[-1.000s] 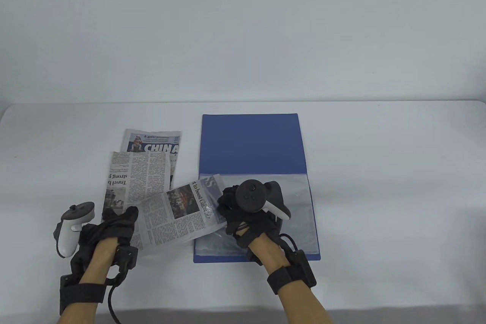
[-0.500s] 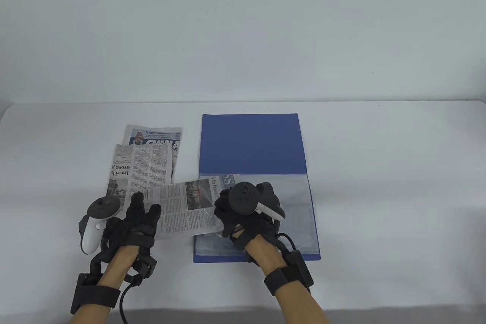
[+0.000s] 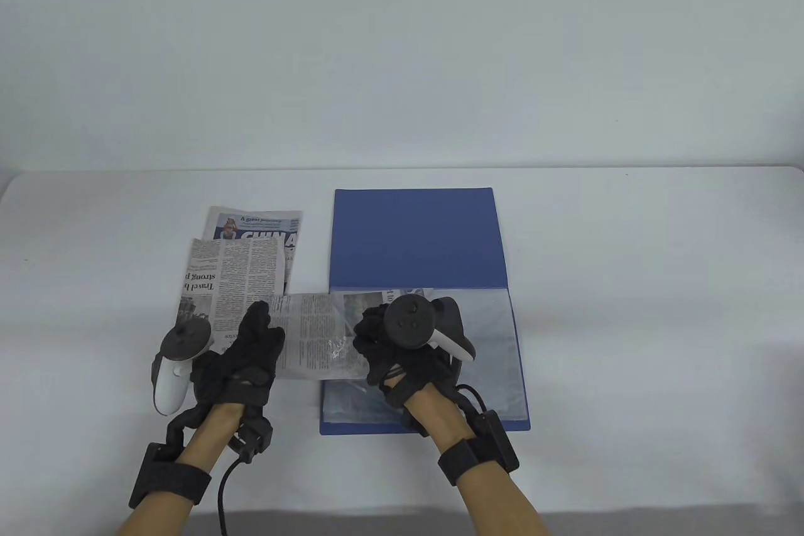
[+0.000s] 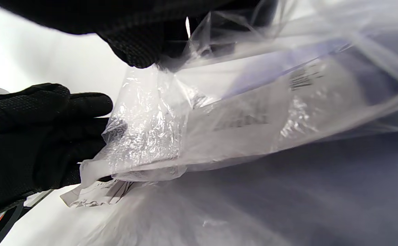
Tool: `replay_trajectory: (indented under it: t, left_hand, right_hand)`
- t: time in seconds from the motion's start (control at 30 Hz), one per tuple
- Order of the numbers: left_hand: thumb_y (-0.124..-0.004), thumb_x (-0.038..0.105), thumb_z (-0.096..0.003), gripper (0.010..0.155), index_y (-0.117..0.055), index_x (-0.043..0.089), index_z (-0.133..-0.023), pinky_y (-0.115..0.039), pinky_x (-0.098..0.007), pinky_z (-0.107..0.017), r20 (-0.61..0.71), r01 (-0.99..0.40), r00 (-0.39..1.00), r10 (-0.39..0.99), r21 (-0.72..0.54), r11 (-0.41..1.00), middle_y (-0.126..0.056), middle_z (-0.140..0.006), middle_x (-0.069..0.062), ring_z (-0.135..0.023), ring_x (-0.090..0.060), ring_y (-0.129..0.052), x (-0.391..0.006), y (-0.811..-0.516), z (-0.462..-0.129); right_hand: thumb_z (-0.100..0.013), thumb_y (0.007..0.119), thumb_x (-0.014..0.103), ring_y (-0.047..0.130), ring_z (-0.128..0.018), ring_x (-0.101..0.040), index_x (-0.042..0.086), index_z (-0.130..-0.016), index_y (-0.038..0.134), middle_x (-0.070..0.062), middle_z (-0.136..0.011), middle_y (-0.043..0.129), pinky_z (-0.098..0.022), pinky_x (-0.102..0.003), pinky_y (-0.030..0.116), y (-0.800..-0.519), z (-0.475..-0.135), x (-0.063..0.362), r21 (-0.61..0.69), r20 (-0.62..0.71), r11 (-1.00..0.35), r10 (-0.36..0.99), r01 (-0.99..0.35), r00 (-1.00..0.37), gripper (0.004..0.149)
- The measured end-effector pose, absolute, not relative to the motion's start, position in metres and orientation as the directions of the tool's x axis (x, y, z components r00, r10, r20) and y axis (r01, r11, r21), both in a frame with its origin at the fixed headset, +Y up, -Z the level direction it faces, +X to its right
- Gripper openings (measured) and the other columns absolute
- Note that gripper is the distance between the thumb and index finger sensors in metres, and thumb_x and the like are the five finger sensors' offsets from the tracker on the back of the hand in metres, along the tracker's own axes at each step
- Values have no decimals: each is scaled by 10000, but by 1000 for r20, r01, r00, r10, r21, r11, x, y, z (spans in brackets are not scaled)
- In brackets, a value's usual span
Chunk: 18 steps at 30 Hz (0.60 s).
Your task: Insert newspapers into folder
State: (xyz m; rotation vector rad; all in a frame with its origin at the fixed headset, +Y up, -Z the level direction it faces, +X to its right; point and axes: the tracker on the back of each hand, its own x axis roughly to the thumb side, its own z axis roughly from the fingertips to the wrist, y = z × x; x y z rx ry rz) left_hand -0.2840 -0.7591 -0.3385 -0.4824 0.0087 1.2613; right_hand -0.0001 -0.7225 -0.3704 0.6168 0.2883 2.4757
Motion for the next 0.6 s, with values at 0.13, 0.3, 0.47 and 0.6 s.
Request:
replay_trajectory:
  t: [0.13, 0.3, 0.47, 0.6]
  left_hand:
    - [-525, 503, -618, 719, -133, 317, -1191, -339, -526, -932, -203, -860, 425, 882, -396, 323, -202, -1263, -54, -1211, -376, -301, -260, -753, -343]
    - [-518, 493, -617, 693, -184, 320, -1199, -353, -524, -935, -108, -777, 494, 863, -499, 383, -243, -1271, -43, -1216, -360, -338, -226, -751, -348]
    - [-520, 478, -620, 700, -155, 323, -1196, -335, -577, -916, -133, -761, 407, 904, -597, 255, -211, -1272, -41, -1211, -384, -280, -217, -764, -350]
    - [-567, 451, -636, 686, -215, 280, -1199, -359, -618, -877, -132, -765, 497, 858, -532, 362, -266, -1258, -77, -1173, -446, -306, -230, -755, -346]
  right_hand:
    - [-590, 786, 303, 529, -974, -460, 124, -900, 750, -200, -1050, 582, -633, -754, 310, -722, -371, 0, 324, 361, -815, 576, -480, -733, 360]
    - [-591, 785, 303, 527, -975, -460, 124, -902, 748, -201, -1050, 581, -633, -754, 309, -722, -371, -1, 318, 362, -814, 578, -485, -732, 361]
    - [-590, 785, 306, 527, -974, -461, 128, -901, 750, -201, -1050, 581, -633, -754, 308, -724, -372, 1, 321, 358, -809, 585, -492, -728, 360]
    - [-591, 784, 306, 526, -975, -460, 128, -903, 747, -200, -1051, 578, -633, -754, 308, -721, -373, 4, 308, 353, -798, 601, -517, -717, 360]
